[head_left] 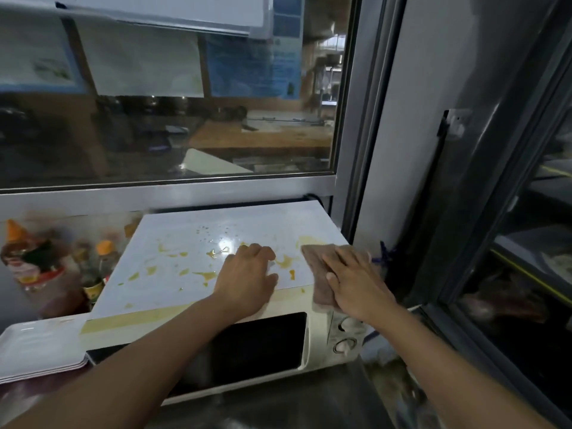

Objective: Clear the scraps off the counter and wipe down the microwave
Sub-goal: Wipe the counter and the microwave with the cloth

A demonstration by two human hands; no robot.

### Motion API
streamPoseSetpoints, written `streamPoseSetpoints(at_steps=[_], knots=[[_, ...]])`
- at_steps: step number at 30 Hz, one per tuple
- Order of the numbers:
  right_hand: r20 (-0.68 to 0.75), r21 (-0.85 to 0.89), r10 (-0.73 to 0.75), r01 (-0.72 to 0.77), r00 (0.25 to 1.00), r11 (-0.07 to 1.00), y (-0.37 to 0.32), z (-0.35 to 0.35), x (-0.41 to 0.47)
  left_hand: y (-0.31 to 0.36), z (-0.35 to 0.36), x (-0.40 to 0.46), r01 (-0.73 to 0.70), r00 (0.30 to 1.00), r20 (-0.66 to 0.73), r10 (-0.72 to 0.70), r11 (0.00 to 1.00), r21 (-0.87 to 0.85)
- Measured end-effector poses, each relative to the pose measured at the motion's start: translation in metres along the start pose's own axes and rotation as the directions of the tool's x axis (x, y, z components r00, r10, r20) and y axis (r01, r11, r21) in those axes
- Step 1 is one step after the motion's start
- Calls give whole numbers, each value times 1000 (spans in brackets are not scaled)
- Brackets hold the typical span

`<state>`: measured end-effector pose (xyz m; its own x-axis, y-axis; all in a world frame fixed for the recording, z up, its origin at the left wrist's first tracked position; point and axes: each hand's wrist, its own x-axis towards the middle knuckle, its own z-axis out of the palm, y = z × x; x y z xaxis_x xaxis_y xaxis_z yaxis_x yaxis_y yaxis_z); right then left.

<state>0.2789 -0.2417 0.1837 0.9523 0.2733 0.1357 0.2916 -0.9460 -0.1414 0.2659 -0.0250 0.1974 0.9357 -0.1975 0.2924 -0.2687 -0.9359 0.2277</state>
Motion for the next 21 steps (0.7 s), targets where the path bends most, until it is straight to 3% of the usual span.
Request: streamPoseSetpoints(at_steps=[5, 11, 15, 18, 21], knots=[[86, -31, 37, -34, 996, 999, 13, 9, 30, -17, 5, 13, 83, 996, 28, -85, 994, 69], [104, -26, -67, 70, 992, 997, -7, 17, 93, -30, 5, 17, 152, 983, 88, -160, 984, 91], [132, 0, -219, 221, 967, 975, -29, 17, 106, -33, -1, 16, 153, 981, 108, -159, 986, 65], [118, 35, -415, 414, 902, 910, -34, 20, 81, -39, -7, 20, 201, 978, 50, -201, 980, 18], [106, 94, -518, 510, 849, 855, -34, 22, 68, -48, -13, 30, 235, 965, 105, -240, 970, 55]])
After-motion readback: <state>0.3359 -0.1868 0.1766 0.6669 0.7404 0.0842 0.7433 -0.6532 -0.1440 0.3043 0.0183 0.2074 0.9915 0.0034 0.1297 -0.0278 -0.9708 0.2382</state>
